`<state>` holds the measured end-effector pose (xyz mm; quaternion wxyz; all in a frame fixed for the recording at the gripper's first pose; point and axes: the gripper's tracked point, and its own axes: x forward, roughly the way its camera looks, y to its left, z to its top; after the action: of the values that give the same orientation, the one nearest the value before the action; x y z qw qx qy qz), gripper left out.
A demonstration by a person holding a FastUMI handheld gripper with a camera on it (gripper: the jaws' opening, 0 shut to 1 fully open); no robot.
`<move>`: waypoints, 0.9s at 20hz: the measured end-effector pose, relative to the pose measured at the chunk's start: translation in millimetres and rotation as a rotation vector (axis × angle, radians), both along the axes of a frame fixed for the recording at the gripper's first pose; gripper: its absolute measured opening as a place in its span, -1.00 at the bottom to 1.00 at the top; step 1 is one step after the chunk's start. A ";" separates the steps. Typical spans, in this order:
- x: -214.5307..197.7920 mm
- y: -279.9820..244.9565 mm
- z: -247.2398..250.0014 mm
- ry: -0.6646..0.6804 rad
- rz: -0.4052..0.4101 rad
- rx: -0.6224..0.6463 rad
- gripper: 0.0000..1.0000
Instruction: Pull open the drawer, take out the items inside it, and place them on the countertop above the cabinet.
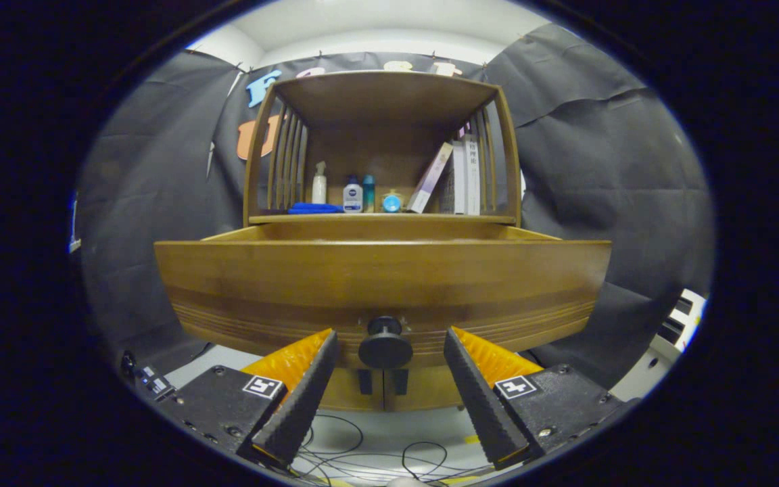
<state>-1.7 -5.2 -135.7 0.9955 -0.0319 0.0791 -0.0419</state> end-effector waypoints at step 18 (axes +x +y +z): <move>35.9 -7.7 3.6 -0.004 0.031 -0.001 0.98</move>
<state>34.1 -12.9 -132.1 0.9962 -0.0334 0.0764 -0.0263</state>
